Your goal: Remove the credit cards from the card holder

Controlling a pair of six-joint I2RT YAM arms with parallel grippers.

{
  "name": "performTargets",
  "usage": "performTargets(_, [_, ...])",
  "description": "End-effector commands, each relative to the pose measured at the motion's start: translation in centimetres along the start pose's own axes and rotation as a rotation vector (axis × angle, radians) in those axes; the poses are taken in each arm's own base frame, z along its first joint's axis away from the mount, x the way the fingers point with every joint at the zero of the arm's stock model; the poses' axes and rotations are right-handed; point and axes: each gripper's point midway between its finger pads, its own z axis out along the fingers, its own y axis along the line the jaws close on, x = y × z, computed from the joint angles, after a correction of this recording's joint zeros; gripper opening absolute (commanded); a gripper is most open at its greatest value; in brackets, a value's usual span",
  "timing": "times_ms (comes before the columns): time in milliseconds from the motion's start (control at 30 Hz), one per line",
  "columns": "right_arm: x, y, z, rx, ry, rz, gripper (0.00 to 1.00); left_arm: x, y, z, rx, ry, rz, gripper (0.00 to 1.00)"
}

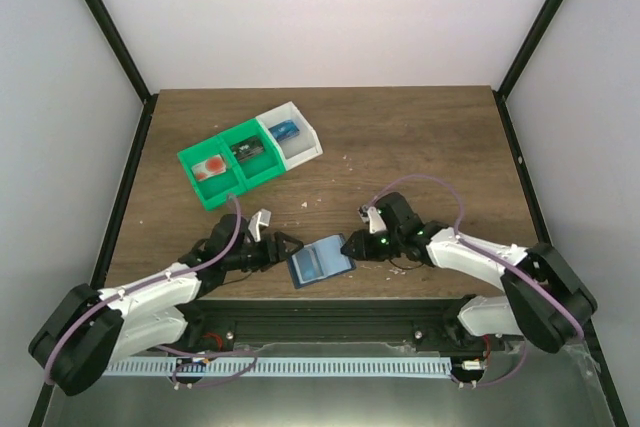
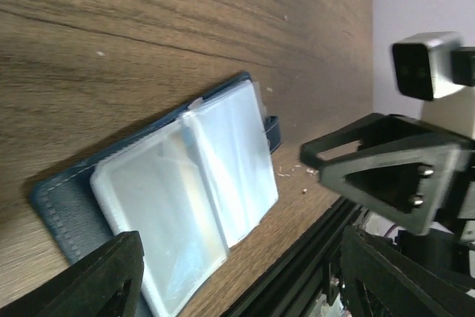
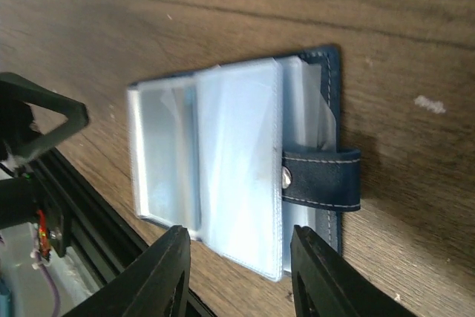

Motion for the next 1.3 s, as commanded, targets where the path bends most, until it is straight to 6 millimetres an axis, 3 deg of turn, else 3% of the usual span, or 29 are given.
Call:
performTargets(0, [-0.4, 0.8, 1.1, 0.008, 0.014, -0.054, 0.37, -0.6, -1.9, 0.5, 0.075, -0.032, 0.017, 0.74])
performTargets(167, [1.3, 0.2, 2.6, 0.045, 0.069, -0.061, 0.24, 0.0, -1.4, 1.0, 0.075, -0.01, 0.005, 0.72])
performTargets(267, [2.5, 0.0, 3.1, 0.059, 0.091, -0.059, 0.14, 0.2, -0.4, 1.2, 0.046, -0.012, -0.021, 0.65])
performTargets(433, [5.1, 0.1, 3.3, 0.06, 0.143, -0.043, 0.09, 0.5, 0.5, 1.2, 0.044, -0.017, -0.073, 0.6])
performTargets(533, [5.6, -0.3, 2.9, 0.084, 0.143, -0.038, 0.1, 0.7, 0.9, 1.1, 0.034, -0.021, -0.083, 0.59])
performTargets(700, [4.1, 0.4, 1.4, 0.115, 0.078, -0.049, 0.19, 0.6, 0.7, 1.0, 0.041, -0.022, -0.072, 0.61])
performTargets(833, [2.3, 3.5, 0.4, 0.033, 0.025, -0.063, 0.22, 0.5, 0.0, 0.7, 0.094, -0.038, -0.096, 0.47])
performTargets(933, [1.1, 5.6, 0.1, -0.042, -0.009, -0.075, 0.22, 0.5, 0.1, 0.6, 0.102, -0.049, -0.108, 0.45])
performTargets(1067, [0.1, 7.6, 0.8, -0.082, -0.018, -0.073, 0.22, 0.7, 0.2, 0.6, 0.119, -0.045, -0.121, 0.46])
performTargets(1267, [-0.5, 8.8, 3.1, -0.046, 0.016, -0.069, 0.2, 1.1, -0.7, 0.3, 0.236, -0.018, -0.175, 0.45])
